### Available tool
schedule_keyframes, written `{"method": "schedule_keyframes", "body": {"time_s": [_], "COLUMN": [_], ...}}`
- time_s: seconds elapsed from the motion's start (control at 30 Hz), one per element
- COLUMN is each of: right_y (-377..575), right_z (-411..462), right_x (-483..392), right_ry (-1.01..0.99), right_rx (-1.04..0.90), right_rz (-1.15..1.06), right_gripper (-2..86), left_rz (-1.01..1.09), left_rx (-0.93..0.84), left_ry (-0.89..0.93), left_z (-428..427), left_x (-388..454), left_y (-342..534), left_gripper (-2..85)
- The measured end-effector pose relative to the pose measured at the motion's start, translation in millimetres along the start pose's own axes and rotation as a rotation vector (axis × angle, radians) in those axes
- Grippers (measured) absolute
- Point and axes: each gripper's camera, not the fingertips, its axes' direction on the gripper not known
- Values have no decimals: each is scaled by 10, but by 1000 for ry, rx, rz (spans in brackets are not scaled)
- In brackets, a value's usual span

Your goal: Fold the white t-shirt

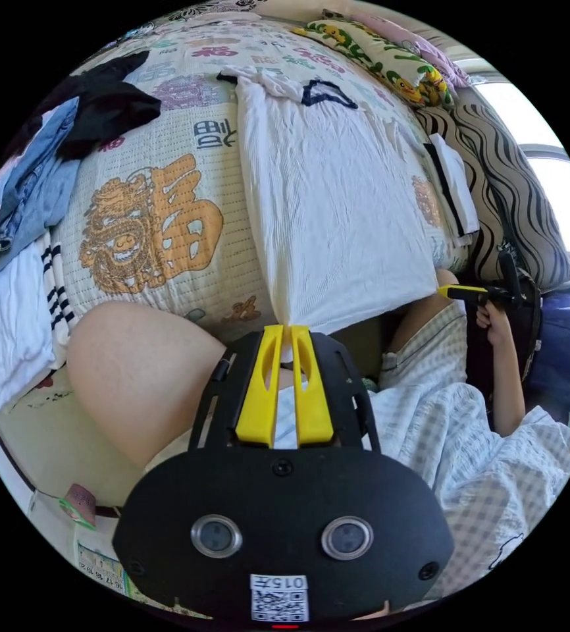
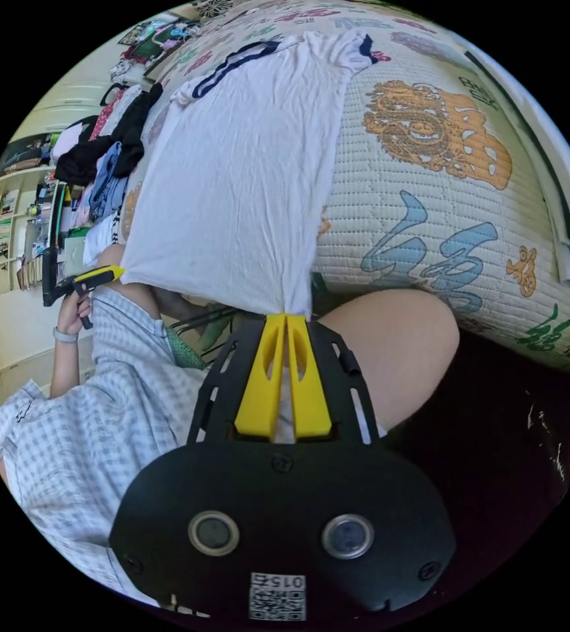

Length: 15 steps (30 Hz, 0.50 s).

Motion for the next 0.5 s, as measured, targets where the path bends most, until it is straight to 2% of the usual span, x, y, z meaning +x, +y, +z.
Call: {"method": "schedule_keyframes", "body": {"time_s": [0.1,0.23,0.33,0.5], "right_y": [-115,-165,-229,-639], "right_z": [36,-103,-313,-570], "right_x": [75,278,557,889], "right_ry": [44,38,-91,-254], "right_rx": [-6,73,221,451], "right_rz": [19,62,100,147], "right_gripper": [8,25,39,48], "left_rz": [16,26,70,230], "left_rx": [-72,-56,-6,153], "left_ry": [57,38,11,-81], "left_z": [135,34,-187,-599], "left_x": [-36,-25,69,515], "left_y": [-45,81,19,-689], "left_gripper": [59,65,65,65]}}
